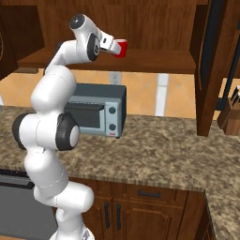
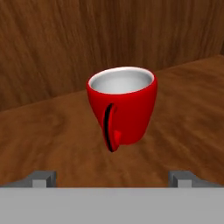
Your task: Gather all objects into one cabinet and sort the glasses and bowls to opposite sides.
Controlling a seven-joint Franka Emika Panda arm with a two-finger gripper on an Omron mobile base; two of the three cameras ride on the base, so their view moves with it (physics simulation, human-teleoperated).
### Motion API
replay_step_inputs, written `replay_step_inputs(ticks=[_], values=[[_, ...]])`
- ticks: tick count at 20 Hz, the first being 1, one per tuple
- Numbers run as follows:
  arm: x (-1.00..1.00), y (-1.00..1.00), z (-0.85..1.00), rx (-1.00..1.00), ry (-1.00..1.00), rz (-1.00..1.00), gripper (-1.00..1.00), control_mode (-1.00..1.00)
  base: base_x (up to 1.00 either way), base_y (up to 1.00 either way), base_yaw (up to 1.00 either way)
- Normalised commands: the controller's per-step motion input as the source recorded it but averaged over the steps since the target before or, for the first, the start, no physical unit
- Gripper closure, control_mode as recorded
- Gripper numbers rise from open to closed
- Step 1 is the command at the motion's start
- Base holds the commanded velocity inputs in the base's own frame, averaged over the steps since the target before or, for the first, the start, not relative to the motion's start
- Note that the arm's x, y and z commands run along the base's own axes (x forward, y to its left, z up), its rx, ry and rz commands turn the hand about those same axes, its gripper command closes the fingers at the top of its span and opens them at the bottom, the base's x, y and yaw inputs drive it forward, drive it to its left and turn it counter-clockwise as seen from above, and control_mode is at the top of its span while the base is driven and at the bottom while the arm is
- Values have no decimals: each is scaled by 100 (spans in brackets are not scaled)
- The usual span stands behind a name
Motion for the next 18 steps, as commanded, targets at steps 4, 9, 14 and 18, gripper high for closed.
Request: replay_step_inputs(ticks=[4, 9, 14, 18], values=[[19, -1, -5, 0, -5, -4, -100, -100, 0, 0, 0], [26, 0, -2, 0, -2, -4, -100, -100, 0, 0, 0], [10, 0, 0, -3, 0, -2, -100, -100, 0, 0, 0], [23, 0, -1, -3, 0, -3, -100, -100, 0, 0, 0]])
